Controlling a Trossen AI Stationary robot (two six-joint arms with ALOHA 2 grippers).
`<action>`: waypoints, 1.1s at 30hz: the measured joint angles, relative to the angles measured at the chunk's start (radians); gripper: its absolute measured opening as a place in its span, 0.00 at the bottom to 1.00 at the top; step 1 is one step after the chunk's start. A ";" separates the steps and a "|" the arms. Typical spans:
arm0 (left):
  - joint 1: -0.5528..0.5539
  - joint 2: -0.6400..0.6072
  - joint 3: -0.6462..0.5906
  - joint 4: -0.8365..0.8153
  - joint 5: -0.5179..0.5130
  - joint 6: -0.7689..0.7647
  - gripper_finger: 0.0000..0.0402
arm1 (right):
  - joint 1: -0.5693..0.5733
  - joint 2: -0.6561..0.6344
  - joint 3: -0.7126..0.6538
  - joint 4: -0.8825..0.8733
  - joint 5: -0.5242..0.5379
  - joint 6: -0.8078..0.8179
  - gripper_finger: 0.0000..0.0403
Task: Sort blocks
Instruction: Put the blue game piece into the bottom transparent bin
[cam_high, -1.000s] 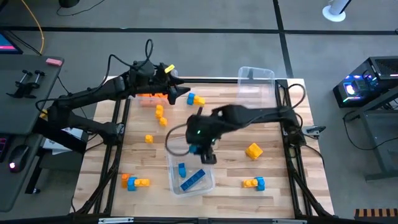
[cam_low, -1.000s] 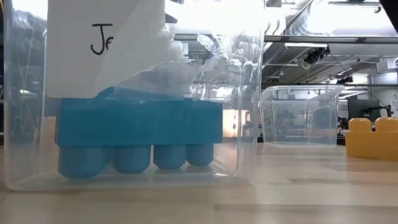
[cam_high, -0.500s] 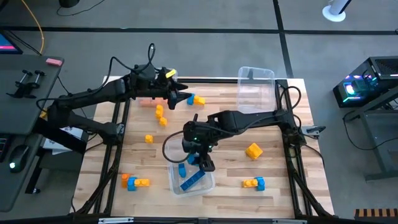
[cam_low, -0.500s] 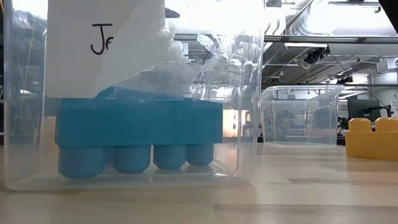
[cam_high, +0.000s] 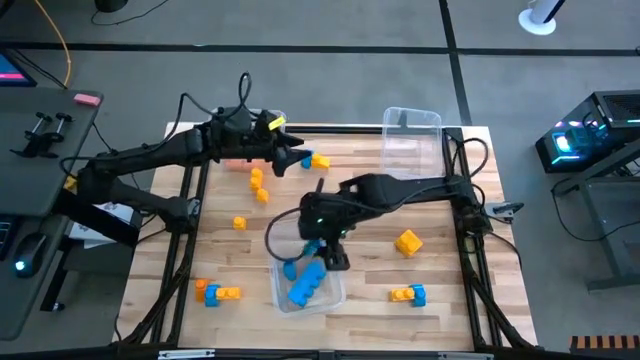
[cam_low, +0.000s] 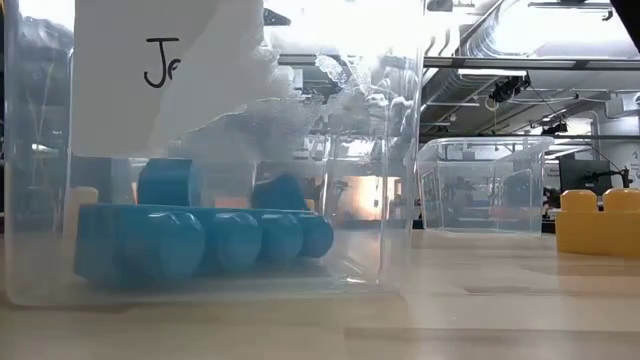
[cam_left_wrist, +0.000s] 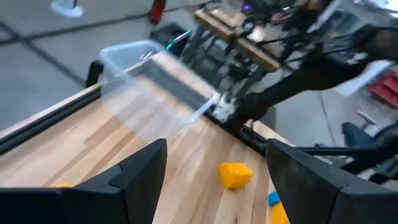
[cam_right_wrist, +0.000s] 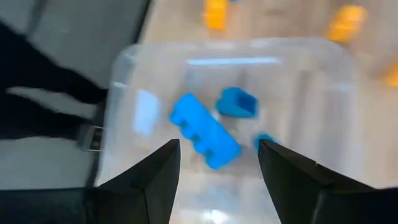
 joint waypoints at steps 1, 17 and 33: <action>0.020 0.026 0.035 -0.046 0.006 -0.004 0.65 | 0.000 -0.026 -0.004 -0.015 0.039 0.010 0.53; 0.213 0.768 0.699 -0.730 -0.114 0.148 0.65 | -0.012 -0.380 -0.016 -0.081 0.477 0.219 0.54; 0.261 0.953 0.715 -0.812 -0.164 0.142 0.64 | 0.008 -0.371 -0.155 -0.085 0.489 0.227 0.54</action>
